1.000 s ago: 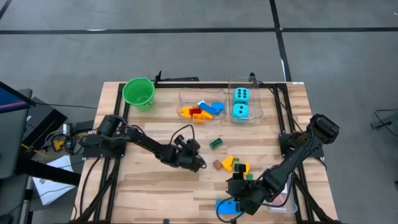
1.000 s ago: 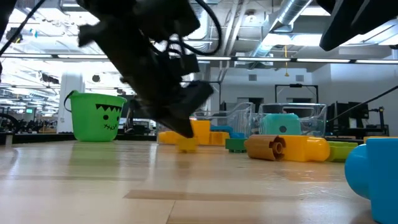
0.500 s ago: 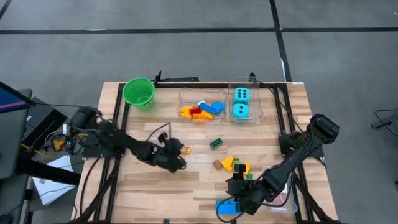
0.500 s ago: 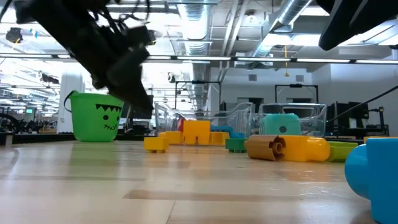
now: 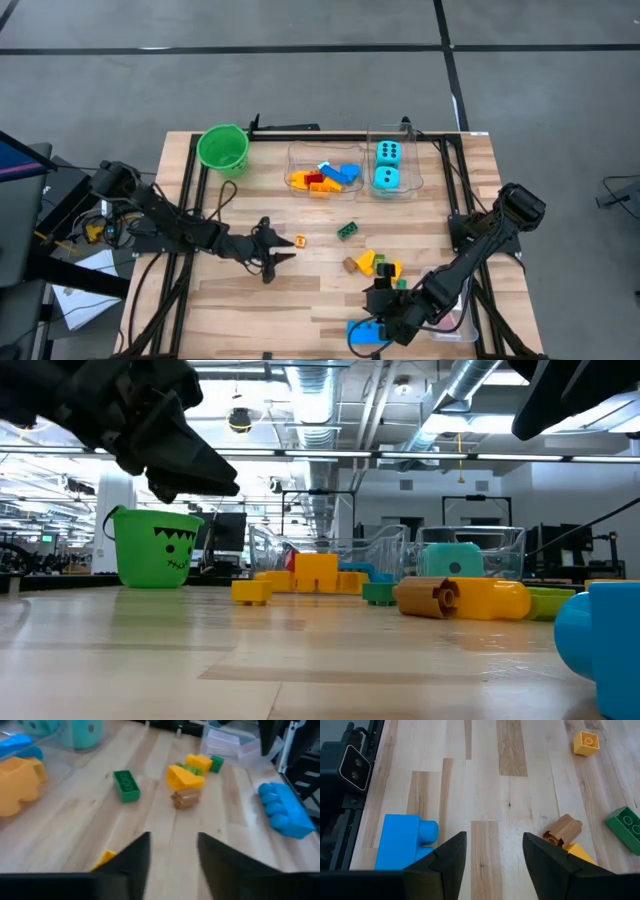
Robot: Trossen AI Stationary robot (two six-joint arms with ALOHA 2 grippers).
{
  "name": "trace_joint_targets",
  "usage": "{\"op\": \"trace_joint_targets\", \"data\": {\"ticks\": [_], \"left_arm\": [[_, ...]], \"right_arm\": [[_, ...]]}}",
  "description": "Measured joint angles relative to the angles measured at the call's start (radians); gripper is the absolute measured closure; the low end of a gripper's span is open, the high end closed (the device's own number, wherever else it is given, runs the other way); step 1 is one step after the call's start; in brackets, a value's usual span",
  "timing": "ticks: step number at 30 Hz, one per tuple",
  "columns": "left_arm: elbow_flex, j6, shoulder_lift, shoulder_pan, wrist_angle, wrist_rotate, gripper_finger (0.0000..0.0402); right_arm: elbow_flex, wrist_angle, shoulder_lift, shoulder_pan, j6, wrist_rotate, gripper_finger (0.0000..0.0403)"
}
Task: Pick & Place Toys
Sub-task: Put the yellow gamepiece into the left transparent bin
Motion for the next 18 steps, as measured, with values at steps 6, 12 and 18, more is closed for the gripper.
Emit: {"op": "trace_joint_targets", "data": {"ticks": [6, 12, 18], "left_arm": [[-0.060, 0.111, 0.000, 0.050, 0.154, -0.002, 0.0087], [-0.062, 0.176, 0.022, 0.081, 0.172, -0.001, 0.0009], [-0.062, 0.196, 0.185, 0.085, 0.318, -0.001, 0.0040]], "right_arm": [[0.000, 0.000, 0.000, -0.007, -0.005, 0.000, 0.0217], [0.000, -0.001, 0.000, -0.009, -0.008, 0.000, 0.0217], [0.000, -0.004, 0.000, -0.006, -0.009, 0.000, 0.0217]]}}
